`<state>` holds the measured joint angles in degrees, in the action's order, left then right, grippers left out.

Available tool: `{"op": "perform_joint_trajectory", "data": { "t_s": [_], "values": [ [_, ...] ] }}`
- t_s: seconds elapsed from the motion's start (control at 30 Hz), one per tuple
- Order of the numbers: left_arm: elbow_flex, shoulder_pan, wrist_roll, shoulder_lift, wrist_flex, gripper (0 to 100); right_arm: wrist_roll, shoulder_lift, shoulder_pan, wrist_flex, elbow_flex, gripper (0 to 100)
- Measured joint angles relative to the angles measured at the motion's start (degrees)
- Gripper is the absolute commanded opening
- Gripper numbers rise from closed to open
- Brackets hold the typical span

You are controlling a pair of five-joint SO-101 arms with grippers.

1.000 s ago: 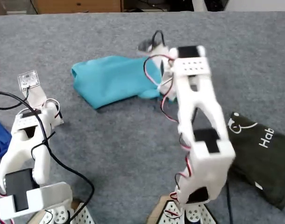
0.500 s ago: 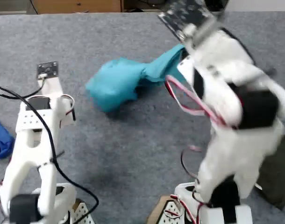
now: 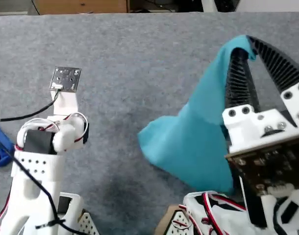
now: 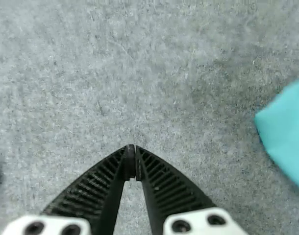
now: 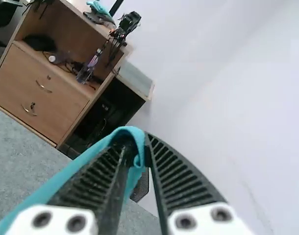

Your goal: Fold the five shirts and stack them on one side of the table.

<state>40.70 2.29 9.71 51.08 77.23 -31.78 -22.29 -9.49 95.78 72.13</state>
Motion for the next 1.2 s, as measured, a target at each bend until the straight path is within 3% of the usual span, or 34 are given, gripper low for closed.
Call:
{"op": "perform_joint_trajectory", "data": {
  "t_s": [0.2, 0.43, 0.63, 0.8, 0.97, 1.2],
  "values": [
    [1.32, 0.00, 0.00, 3.25, 1.23, 2, 0.00, -0.09, -2.20, -5.71, -2.55, 0.5],
    [1.67, 0.00, 0.00, 6.59, 1.49, 2, 0.00, 0.53, -8.97, -18.20, -27.34, 0.5],
    [1.67, -9.85, 0.09, 7.03, 1.49, 2, 0.09, 8.35, -15.21, -30.33, -45.36, 0.5],
    [1.67, -17.93, 0.00, 7.03, 1.49, 2, 0.18, 21.98, -17.41, -37.45, -44.92, 0.5],
    [1.67, -18.99, 0.00, 7.03, 1.58, 2, 0.18, 40.26, -17.14, -42.73, -37.19, 0.5],
    [3.87, -18.64, 0.00, 7.03, 0.62, 2, 0.18, 64.88, -8.26, -41.05, -18.81, 0.5]
  ]
}}
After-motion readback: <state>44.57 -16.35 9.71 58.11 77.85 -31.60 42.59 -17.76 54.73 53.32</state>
